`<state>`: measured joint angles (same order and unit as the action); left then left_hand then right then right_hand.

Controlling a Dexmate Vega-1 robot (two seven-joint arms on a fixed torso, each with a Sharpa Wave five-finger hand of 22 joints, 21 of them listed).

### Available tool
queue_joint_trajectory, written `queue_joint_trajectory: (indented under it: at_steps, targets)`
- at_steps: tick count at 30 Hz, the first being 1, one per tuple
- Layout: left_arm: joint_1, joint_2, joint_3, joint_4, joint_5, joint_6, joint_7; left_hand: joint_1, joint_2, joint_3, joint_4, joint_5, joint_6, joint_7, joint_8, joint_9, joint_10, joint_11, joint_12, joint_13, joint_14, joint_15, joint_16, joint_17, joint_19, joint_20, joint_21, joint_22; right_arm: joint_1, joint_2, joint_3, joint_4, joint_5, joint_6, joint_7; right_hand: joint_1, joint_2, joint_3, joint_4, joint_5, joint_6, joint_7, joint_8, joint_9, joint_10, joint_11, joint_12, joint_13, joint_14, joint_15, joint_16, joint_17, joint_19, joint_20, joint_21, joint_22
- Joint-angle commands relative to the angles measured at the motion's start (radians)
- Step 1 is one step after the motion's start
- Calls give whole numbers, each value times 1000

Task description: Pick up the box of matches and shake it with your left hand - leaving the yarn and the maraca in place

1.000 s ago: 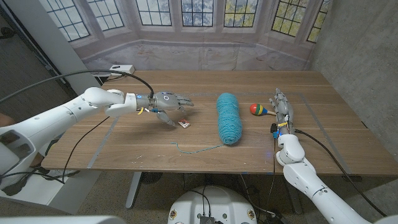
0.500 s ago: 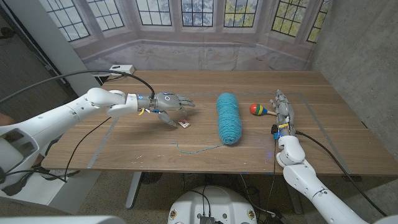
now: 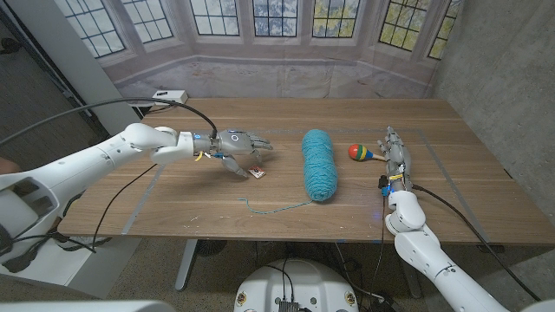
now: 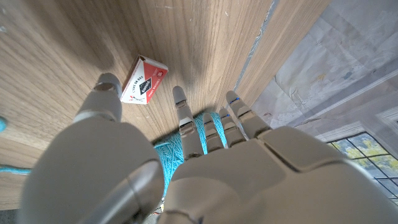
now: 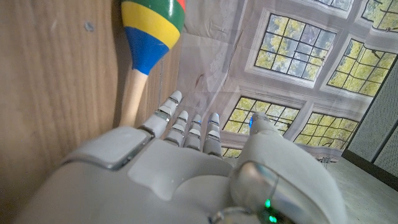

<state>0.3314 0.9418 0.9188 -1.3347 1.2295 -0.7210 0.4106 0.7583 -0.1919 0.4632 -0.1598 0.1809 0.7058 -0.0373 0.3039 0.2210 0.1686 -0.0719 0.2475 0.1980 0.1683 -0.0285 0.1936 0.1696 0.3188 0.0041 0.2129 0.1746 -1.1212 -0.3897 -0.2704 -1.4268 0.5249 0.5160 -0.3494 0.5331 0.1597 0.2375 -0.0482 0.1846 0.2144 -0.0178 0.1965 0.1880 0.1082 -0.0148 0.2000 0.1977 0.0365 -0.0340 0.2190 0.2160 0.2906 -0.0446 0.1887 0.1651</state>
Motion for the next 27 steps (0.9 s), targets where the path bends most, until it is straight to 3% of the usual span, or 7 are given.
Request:
queue_joint_trajectory:
  at_steps: [1,27]
  targets:
    - [-17,-16,21,23,-3,-7,14,159,146,-7,-1,4,21,8,9,4,12,-2,-1,1,12,-2,4,4,10,1,2,4,-5,6,4,11,6,15,4,0,11,1,-5,-2,9,3,7,6,13,-1,6,4,8,-19,10,6,11,-66,4,2]
    - [-10,-14,26,-1,-21,-4,-5,175,153,-12,0,7,101,23,20,-5,54,9,2,-1,33,-8,1,4,22,-9,1,5,-17,18,18,41,20,59,17,-1,12,3,-7,-2,10,2,6,6,14,-1,5,5,8,-18,10,7,12,-66,3,2]
